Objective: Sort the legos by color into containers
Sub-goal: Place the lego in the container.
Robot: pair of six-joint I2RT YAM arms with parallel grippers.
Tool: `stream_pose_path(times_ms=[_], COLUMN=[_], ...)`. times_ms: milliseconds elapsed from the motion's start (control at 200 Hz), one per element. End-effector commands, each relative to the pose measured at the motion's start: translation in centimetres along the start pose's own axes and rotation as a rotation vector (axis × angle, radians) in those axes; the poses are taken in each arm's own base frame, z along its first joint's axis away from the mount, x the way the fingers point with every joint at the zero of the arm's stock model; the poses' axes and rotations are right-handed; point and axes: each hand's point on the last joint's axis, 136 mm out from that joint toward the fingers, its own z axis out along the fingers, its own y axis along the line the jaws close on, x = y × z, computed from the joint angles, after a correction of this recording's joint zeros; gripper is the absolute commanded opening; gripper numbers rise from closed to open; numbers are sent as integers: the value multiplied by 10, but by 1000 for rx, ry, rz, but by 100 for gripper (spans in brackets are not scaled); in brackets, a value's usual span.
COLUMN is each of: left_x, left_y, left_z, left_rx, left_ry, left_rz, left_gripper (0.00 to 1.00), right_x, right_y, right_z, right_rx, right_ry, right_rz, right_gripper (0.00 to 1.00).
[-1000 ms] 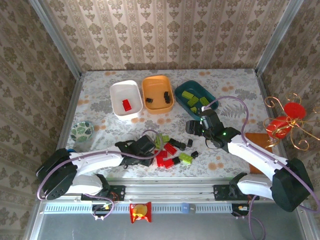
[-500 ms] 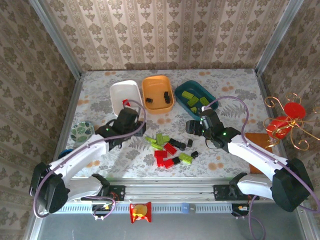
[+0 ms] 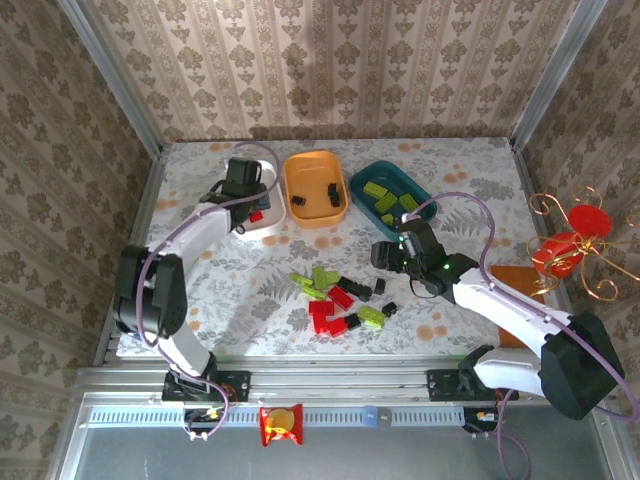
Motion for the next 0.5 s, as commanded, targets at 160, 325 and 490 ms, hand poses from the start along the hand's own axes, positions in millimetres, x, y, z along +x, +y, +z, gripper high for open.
stream_pose_path(times_ms=[160, 325, 490], left_x=[-16, -12, -28], left_y=[-2, 3, -9], left_z=[38, 52, 33], left_rx=[5, 22, 84], left_ry=[31, 66, 20], left_rz=[-8, -52, -76], left_gripper=[27, 49, 72], right_x=[4, 6, 9], right_y=[-2, -2, 0], right_z=[4, 4, 9], right_rx=[11, 4, -1], right_ry=[9, 17, 30], right_rz=[7, -10, -22], right_gripper=[74, 74, 75])
